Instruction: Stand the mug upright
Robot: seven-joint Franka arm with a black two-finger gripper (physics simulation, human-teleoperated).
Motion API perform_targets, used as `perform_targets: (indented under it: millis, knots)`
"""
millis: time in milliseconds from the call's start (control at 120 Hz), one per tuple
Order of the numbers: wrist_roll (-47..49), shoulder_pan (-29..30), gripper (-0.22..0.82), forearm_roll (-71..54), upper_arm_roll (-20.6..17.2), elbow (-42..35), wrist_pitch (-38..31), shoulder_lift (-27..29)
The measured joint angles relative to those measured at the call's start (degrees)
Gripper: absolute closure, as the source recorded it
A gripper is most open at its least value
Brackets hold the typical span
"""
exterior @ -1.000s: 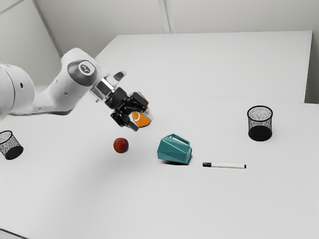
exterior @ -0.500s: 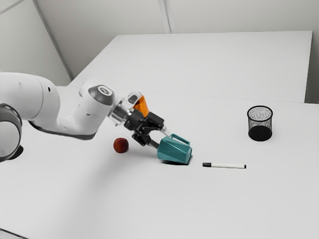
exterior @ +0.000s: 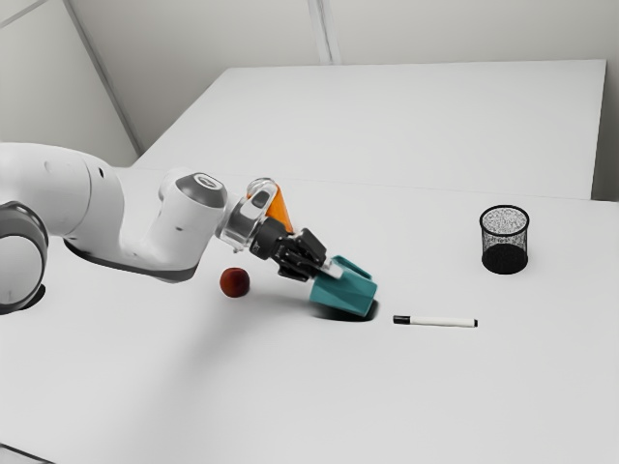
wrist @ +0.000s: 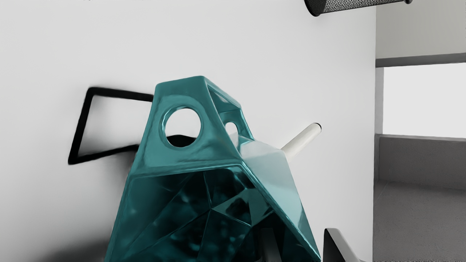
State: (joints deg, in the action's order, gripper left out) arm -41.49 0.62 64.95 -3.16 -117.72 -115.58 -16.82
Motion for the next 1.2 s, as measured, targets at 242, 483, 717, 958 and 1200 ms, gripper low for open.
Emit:
perform_targets:
  millis: [242, 483, 717, 958, 1200]
  knots:
    - [-2.7, -0.1, 0.74, -0.6, -0.1, 0.4, 0.2, 1.3]
    - [-2.9, -1.2, 0.77, -7.9, 0.0, 0.5, 0.2, 10.1]
    - [4.5, -1.1, 0.78, -34.3, 0.1, 6.1, -0.2, 10.9]
    - [13.7, -2.6, 0.79, -53.0, 0.0, 11.3, -0.7, 7.5]
    - [20.8, -3.3, 0.79, -58.1, 0.0, 11.1, -4.2, 5.3]
